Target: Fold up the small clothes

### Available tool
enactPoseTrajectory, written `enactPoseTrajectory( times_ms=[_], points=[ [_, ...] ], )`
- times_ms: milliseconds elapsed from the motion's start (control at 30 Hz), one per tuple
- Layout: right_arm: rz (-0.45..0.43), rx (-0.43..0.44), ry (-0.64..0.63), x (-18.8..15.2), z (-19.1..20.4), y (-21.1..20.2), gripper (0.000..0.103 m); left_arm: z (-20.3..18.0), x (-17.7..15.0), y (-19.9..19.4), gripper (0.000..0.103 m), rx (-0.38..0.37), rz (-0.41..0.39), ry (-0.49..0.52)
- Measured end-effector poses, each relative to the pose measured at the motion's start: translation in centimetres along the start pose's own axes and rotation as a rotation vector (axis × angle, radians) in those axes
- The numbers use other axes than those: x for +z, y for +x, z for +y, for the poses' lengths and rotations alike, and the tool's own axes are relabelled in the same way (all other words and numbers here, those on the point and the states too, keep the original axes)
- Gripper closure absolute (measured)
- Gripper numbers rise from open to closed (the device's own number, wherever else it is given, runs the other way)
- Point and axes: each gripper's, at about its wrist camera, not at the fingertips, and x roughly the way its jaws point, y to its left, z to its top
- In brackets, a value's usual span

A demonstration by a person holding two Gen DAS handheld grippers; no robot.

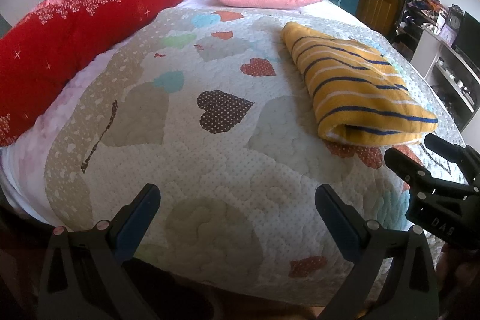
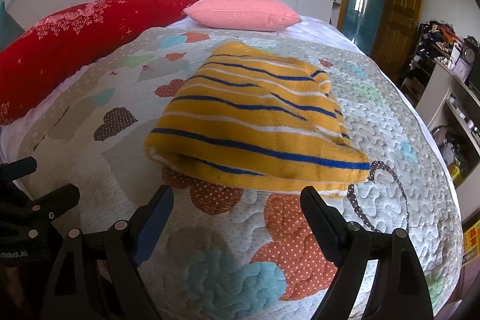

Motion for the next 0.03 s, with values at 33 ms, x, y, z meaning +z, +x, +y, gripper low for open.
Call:
enactPoseTrajectory(
  times_ms=[33],
  points=[
    [0.001, 0.000, 0.003, -0.01, -0.09, -0.01, 0.013, -0.12, 0.03, -0.01, 0.000, 0.005, 0.000, 0.003]
  ],
)
